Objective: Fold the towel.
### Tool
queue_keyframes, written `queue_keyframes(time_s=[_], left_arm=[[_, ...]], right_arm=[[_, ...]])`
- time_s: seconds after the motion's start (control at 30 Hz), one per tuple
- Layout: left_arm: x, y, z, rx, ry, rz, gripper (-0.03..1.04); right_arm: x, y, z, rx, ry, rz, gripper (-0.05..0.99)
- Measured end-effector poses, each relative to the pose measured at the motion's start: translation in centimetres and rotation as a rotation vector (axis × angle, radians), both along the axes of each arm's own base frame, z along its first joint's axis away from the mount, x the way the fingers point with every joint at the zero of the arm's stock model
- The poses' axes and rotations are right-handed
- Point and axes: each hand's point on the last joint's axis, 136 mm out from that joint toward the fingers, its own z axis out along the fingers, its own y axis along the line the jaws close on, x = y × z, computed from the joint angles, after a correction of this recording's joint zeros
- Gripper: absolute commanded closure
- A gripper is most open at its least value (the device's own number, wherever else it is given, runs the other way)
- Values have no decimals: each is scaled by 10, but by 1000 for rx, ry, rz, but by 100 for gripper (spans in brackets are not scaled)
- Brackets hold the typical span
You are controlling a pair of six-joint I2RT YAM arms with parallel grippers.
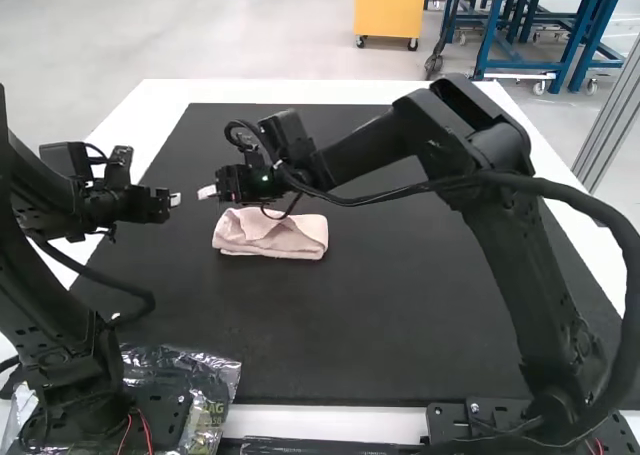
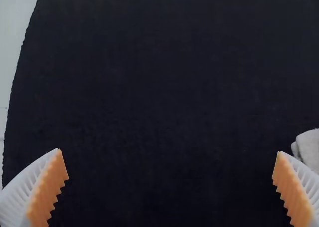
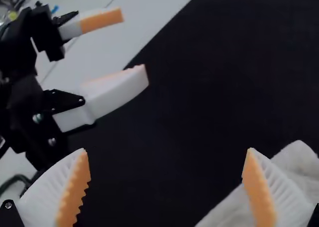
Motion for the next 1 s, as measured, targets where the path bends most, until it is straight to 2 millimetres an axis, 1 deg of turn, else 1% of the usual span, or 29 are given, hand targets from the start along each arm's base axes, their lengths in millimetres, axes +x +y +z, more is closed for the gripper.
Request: queue_keyframes(time_s=[0.07,0.17,0.2,0.33,0.43,0.47,0.5,0.53,0.57,0.6,0.63,0.77,1.0], left_arm=[[1,1,2,-7,-7,7,4],[1,3,5,-13,-14,17,4],[1,4,6,-13,-17,19,4],[2,4,11,-10,-34,22,4],[1,4,10,-11,-33,22,4],[0,3,8,-13,-29,22,4],[-1,3,7,-15,-24,22,4],[-3,2,5,-17,-20,22,4],[-3,2,4,-18,-16,22,4],[-4,2,3,-19,-15,22,4],[-4,2,3,-19,-14,22,4],[-4,2,4,-17,-18,22,4],[-3,2,5,-15,-25,23,4]], right_arm=[[-3,4,4,3,3,9,16],[-1,5,8,4,-23,9,8],[1,4,7,-6,-42,5,8],[12,-7,-2,-91,-150,-18,7],[14,-18,-7,-157,-213,-25,7],[14,-22,-8,-172,-231,-26,12],[14,-26,-8,-184,-249,-28,24],[14,-29,-9,-193,-266,-28,40],[13,-32,-10,-198,-280,-31,62],[14,-35,-10,-195,-296,-35,87],[15,-38,-9,-187,-313,-39,96],[24,-56,-11,-165,-348,-74,96],[52,-95,-29,-190,-333,-151,96]])
